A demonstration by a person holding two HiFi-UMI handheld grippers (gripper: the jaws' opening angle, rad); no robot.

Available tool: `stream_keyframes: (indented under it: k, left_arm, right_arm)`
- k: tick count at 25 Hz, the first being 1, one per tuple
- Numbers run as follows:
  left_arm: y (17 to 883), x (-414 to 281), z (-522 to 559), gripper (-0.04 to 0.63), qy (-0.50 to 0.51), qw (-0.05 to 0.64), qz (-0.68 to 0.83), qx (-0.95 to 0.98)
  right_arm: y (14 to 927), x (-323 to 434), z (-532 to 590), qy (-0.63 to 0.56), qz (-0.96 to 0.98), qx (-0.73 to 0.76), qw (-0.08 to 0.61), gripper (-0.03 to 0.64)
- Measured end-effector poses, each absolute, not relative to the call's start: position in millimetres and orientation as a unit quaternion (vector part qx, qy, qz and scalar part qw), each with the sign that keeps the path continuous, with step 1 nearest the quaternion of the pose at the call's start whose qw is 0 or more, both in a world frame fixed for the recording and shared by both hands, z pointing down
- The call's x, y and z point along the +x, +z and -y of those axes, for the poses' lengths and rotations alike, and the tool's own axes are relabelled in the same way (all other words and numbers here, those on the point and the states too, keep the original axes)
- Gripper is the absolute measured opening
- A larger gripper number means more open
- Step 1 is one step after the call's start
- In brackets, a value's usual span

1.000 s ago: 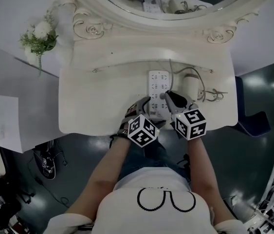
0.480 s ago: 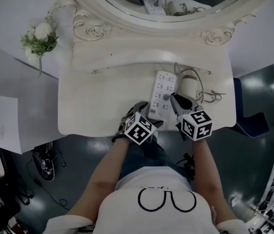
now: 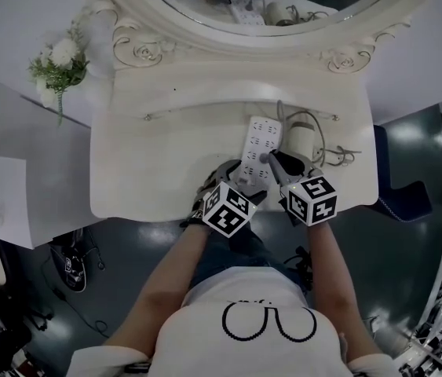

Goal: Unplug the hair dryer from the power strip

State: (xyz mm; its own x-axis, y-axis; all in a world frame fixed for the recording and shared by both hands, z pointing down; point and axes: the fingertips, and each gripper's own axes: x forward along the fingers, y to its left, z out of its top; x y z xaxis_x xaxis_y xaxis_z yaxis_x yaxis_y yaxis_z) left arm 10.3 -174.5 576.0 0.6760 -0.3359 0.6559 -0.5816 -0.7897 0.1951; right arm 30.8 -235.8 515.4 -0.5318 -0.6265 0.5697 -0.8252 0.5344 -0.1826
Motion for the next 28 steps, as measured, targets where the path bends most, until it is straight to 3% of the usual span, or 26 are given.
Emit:
stream_keyframes:
  k: [7, 11, 20, 25, 28]
  left_arm:
    - [597, 19, 184, 0.437, 0.343, 0.265, 0.294, 0.852]
    - [604, 16, 181, 0.436, 0.308, 0.320, 0.302, 0.844]
    - [602, 15, 182, 0.434, 0.287, 0.315, 0.317, 0.847]
    - [581, 18, 186, 0.431, 0.303, 0.208, 0.292, 0.883]
    - [575, 27, 190, 0.423, 0.306, 0.191, 0.260, 0.895]
  right_arm:
    - [515, 31, 235, 0.225, 0.847, 0.427, 0.221, 0.025]
    - [514, 31, 232, 0.221, 0.853, 0.415, 0.227, 0.025]
    - [515, 36, 245, 0.223, 0.846, 0.427, 0.230, 0.025]
    - [515, 42, 241, 0.254, 0.846, 0.426, 0.195, 0.023]
    - [514, 38, 242, 0.259, 0.849, 0.421, 0.190, 0.023]
